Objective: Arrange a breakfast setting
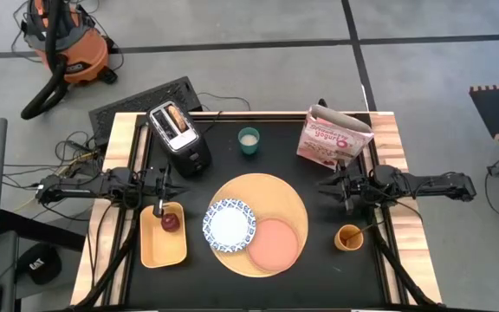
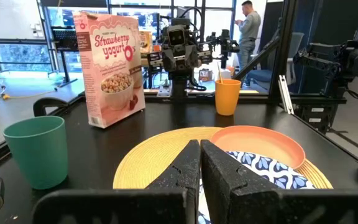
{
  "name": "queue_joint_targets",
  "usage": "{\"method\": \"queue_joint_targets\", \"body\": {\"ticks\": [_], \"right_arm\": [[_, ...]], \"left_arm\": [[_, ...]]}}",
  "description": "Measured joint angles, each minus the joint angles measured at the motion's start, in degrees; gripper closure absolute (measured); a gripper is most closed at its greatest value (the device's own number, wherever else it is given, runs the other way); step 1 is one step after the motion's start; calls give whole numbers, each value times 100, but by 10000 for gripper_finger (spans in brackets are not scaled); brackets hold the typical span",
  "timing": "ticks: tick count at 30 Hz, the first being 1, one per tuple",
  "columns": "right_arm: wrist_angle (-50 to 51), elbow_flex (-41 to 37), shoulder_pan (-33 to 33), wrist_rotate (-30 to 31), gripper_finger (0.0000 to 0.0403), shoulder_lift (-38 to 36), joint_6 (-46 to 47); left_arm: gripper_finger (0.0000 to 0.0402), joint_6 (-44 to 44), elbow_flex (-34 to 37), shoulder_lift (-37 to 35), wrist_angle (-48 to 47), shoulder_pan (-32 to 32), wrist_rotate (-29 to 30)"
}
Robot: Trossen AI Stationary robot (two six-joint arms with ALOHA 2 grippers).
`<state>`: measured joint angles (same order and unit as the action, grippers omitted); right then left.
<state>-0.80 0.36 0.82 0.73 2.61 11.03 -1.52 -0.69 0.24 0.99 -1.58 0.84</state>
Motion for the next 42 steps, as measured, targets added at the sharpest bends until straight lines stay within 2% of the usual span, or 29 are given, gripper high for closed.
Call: {"method": "queue_joint_targets", "body": {"ticks": [26,31,37,42], "right_arm": [[0,0,1,-1,248,1,1],[0,0,1,-1,248,0,1],[0,0,1,0,248,1,2],[0,0,0,-2,248,2,2]], "left_arm": [[401,-60,0,1,2,1,0],[401,295,0,-1,44,1,9],[401,-570,0,1,433,-1,11],[401,-824,0,51,900,-1,194]]}}
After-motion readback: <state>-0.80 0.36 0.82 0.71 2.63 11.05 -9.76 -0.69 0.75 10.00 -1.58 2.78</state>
